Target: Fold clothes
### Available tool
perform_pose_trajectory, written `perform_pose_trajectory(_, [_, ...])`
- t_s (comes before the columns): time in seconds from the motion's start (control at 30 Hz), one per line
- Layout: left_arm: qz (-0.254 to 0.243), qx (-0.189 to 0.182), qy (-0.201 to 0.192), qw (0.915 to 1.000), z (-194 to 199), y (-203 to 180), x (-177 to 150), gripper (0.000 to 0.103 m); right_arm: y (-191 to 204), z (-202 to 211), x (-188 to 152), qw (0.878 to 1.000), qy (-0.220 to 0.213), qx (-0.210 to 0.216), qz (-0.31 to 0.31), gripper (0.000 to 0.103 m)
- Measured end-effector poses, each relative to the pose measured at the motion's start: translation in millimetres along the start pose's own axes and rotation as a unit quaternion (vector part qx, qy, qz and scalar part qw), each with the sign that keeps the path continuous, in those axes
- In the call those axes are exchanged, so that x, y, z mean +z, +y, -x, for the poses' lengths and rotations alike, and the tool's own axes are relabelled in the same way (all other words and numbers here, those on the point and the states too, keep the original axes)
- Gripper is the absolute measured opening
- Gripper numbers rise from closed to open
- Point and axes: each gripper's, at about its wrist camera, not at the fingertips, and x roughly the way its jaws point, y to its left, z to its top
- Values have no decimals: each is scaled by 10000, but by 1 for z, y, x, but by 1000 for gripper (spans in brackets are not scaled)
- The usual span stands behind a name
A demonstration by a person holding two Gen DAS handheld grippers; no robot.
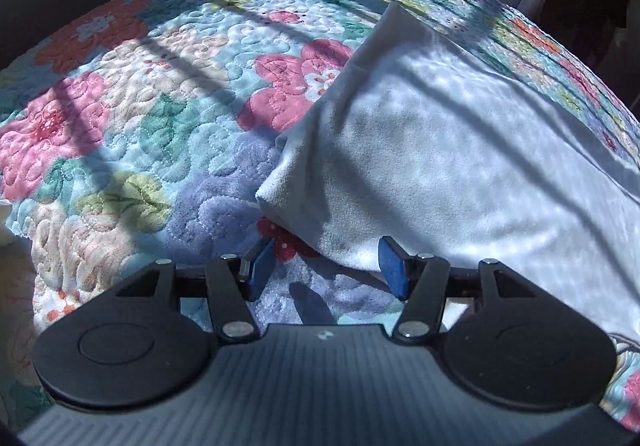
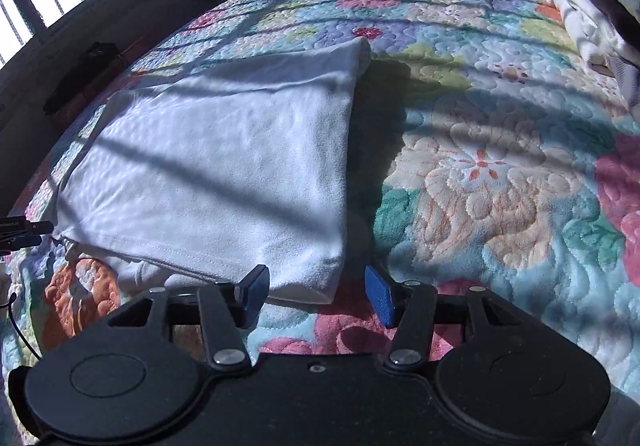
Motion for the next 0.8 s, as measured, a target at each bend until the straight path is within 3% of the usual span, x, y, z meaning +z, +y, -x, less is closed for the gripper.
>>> perform_pose_trajectory(0.1, [127, -208, 53, 9997, 1, 2, 3, 56, 0, 4, 8, 9994, 47, 195, -291, 58])
perform_pose_trajectory(0.23, [27, 189, -323, 9993, -2, 5, 12, 66, 20, 10, 21, 9990, -152, 423, 12, 59])
perform_pose_trajectory(0.37, [7, 607, -539, 9967, -14, 11, 19, 66, 56, 0, 36, 9961, -111, 675, 553, 59])
perform_pose_trajectory(0.53, [114, 294, -456, 9985, -25, 12, 19, 66, 119, -23, 46, 9823, 77, 1009, 1579, 59])
perform_pose_trajectory(0.63, [30, 331, -448, 9984, -31, 7, 21, 66, 150, -43, 50, 9726, 169, 1059, 2063, 59])
perform_pose_trajectory(0.8, [-180, 329, -431, 9984, -38, -2, 25, 68, 177, -78, 57, 9685, 516, 1144, 2149, 59])
